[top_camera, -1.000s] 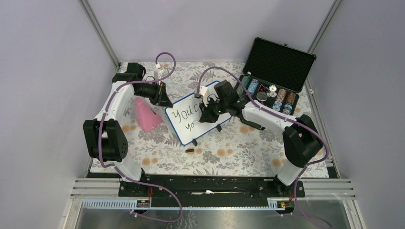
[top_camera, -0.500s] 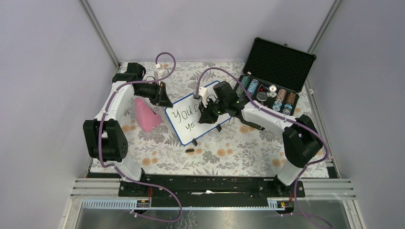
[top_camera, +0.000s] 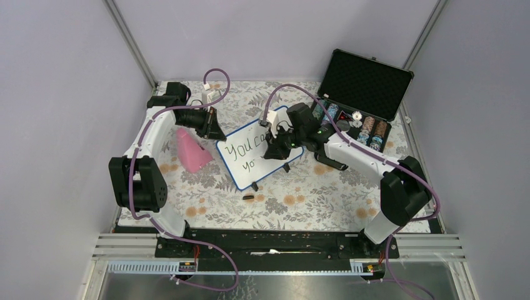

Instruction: Write a sentence on the whiteboard

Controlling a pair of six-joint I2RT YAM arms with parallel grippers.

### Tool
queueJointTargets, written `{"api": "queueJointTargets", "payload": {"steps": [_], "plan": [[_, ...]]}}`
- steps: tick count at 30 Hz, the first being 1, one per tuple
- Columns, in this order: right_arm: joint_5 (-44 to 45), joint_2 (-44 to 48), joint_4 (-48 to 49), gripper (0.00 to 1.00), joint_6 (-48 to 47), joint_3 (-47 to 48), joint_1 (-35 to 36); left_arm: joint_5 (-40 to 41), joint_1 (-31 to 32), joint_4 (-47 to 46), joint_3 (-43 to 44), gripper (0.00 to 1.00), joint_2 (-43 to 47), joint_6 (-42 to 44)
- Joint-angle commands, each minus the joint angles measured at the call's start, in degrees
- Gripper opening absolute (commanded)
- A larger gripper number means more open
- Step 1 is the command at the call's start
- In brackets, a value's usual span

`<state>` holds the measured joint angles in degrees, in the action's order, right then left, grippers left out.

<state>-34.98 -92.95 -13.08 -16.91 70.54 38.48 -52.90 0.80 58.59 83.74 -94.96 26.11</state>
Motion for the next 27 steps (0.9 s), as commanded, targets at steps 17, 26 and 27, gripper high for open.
{"api": "queueJointTargets", "payload": {"steps": [17,26,27], "plan": [[2.5,-2.4,1.0,0.0,-1.8,1.3,-0.1,1.1,0.0,-1.7,0.3,0.0,1.1,0.9],[3.0,-3.7,1.9,0.0,-1.3,2.1,-0.2,1.3,0.0,-1.7,0.3,0.0,1.0,0.9],[3.1,-3.7,2.2,0.0,-1.3,2.1,-0.1,1.2,0.0,-1.6,0.2,0.0,1.0,0.9]]}}
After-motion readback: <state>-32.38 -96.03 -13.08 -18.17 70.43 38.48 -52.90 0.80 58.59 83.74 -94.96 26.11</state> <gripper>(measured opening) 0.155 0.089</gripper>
